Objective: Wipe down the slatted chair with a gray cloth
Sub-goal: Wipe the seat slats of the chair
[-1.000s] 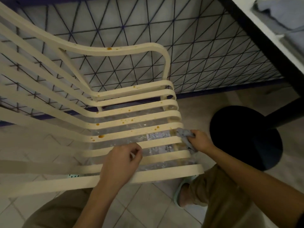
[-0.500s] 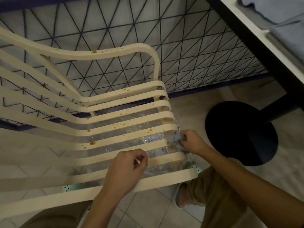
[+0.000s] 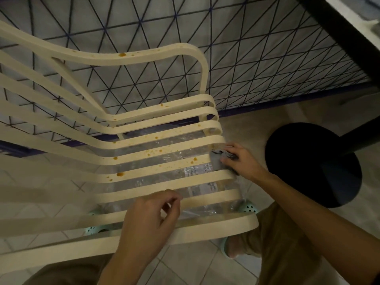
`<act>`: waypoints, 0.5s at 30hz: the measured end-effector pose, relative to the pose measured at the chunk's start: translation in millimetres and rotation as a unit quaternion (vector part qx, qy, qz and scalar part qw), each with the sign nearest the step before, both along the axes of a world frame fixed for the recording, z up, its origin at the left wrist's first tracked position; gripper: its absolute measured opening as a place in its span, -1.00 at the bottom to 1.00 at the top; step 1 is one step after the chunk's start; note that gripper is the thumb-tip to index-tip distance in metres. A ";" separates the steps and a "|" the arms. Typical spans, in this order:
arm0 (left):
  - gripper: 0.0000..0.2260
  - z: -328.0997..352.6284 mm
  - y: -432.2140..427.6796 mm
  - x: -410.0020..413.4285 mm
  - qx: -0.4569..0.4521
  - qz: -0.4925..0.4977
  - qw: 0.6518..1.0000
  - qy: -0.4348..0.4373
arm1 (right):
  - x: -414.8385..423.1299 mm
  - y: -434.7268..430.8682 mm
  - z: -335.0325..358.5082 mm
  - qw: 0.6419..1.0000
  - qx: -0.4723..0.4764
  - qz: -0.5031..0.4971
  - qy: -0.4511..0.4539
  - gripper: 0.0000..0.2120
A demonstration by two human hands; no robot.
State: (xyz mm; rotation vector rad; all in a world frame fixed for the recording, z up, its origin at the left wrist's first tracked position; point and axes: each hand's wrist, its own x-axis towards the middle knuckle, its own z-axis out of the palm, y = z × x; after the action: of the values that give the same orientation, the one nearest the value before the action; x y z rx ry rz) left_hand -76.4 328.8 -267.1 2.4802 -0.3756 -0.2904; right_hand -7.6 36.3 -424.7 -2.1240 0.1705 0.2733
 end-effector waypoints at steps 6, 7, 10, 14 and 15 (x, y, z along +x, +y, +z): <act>-0.84 -6.1 -0.9 -8.2 0.063 -0.010 0.998 -0.018 | 5.0 5.3 -10.0 0.987 -0.119 0.054 -0.098 -0.66; -0.84 -5.6 -0.9 -7.9 0.062 -0.005 0.998 -0.019 | 5.7 6.3 -10.0 0.982 -0.126 0.076 -0.114 -0.67; -0.84 -5.7 0.5 -9.0 0.058 0.000 0.998 -0.026 | 8.9 9.8 -12.7 0.963 -0.155 0.156 -0.154 -0.66; -0.85 -5.9 0.3 -8.6 0.048 -0.001 0.998 -0.033 | 13.7 11.5 -10.8 0.949 -0.191 0.195 -0.156 -0.66; -0.85 -6.4 0.5 -8.3 0.049 0.000 0.998 -0.035 | 14.6 13.3 -6.9 0.950 -0.196 0.191 -0.152 -0.69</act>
State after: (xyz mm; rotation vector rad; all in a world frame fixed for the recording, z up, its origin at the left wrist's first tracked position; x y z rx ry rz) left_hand -84.7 329.2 -273.5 2.5912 -0.4004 -0.2273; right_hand 7.0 49.7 -431.6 -2.5566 -0.4039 0.1379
